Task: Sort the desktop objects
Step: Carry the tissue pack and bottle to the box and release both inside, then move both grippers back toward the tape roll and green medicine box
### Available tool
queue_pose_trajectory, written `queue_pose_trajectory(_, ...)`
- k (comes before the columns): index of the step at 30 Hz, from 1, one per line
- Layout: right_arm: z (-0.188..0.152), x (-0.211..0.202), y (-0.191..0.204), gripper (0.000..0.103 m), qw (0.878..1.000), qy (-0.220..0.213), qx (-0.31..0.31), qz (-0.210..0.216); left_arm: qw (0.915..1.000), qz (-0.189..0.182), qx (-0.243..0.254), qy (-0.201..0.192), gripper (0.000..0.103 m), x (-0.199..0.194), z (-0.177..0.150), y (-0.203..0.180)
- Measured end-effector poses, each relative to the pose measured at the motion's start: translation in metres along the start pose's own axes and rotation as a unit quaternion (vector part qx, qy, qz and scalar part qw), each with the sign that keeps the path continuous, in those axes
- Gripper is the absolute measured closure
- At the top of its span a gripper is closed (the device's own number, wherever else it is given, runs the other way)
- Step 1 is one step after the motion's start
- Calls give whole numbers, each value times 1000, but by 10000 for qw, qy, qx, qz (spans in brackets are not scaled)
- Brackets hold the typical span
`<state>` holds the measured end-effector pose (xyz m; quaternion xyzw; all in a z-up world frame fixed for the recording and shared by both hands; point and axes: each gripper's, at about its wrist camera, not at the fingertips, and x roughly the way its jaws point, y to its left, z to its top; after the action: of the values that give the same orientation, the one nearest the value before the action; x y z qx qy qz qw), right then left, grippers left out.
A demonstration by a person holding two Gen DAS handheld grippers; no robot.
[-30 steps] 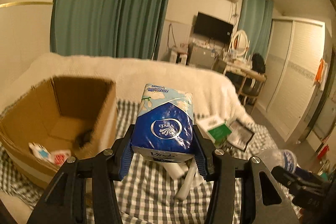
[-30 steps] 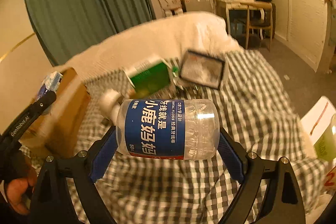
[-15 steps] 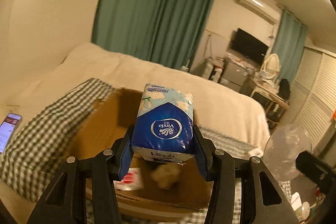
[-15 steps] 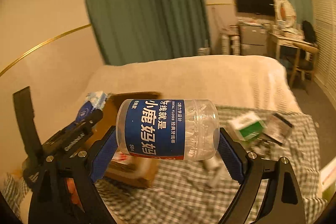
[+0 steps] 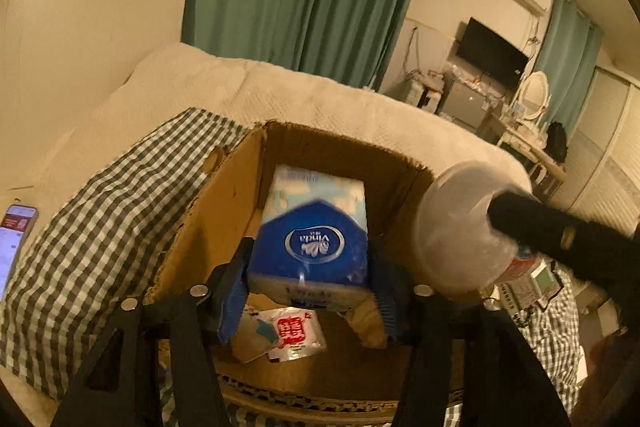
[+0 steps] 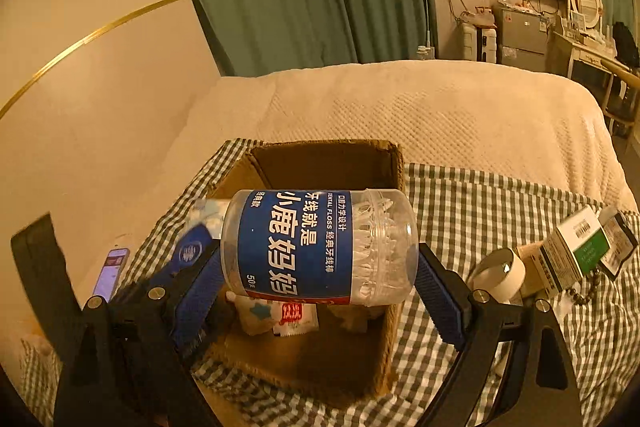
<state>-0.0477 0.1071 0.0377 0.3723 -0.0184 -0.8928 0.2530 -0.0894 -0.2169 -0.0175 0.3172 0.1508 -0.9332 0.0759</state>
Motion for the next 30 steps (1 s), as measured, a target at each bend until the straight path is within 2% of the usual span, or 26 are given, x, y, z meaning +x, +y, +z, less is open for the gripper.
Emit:
queue_pose_trajectory(1, 1, 0, -1, 12, 10000, 28, 8, 31, 10000, 48, 4, 27, 26, -1, 0, -1)
queue_pose_trajectory(2, 4, -1, -1, 8, 10000, -25, 35, 35, 9999, 121, 21, 30, 20, -4, 1, -2)
queue_pose_trajectory(3, 5, -5, 0, 4, 9999, -109, 45, -9, 9998, 188, 82, -35, 20, -9, 1, -4)
queue_pose_trajectory(7, 11, -37, -1, 4, 9983, -535, -11, -247, 9996, 37, 240, -171, 18, -26, 4, -17)
queue_pose_trajectory(11, 4, -78, -21, 4, 9953, -793, -116, -542, 9988, -117, 431, -222, 14, -43, 2, -46)
queue_pose_trajectory(12, -3, -103, -39, 4, 9931, -923, -93, -723, 9984, -184, 496, -216, 14, -48, 0, -57)
queue_pose_trajectory(13, -3, -103, -39, 4, 9931, -923, -93, -723, 9982, -227, 524, -208, 14, -52, -2, -66)
queue_pose_trajectory(16, -19, -136, -69, 4, 9896, -1030, 35, -1007, 9970, -442, 608, -163, 12, -64, -10, -98)
queue_pose_trajectory(18, -32, -155, -91, 4, 9869, -1055, 103, -1214, 9967, -494, 637, -122, 3, -69, -18, -118)
queue_pose_trajectory(22, -65, -183, -126, 4, 9835, -1038, 246, -1461, 9954, -662, 692, 21, 3, -70, -44, -155)
queue_pose_trajectory(25, -95, -196, -163, 4, 9808, -1007, 422, -1614, 9942, -673, 825, 164, 3, -61, -65, -177)
queue_pose_trajectory(30, -119, -194, -188, 4, 9809, -877, 362, -1700, 9911, -683, 1131, 178, 3, -40, -104, -205)
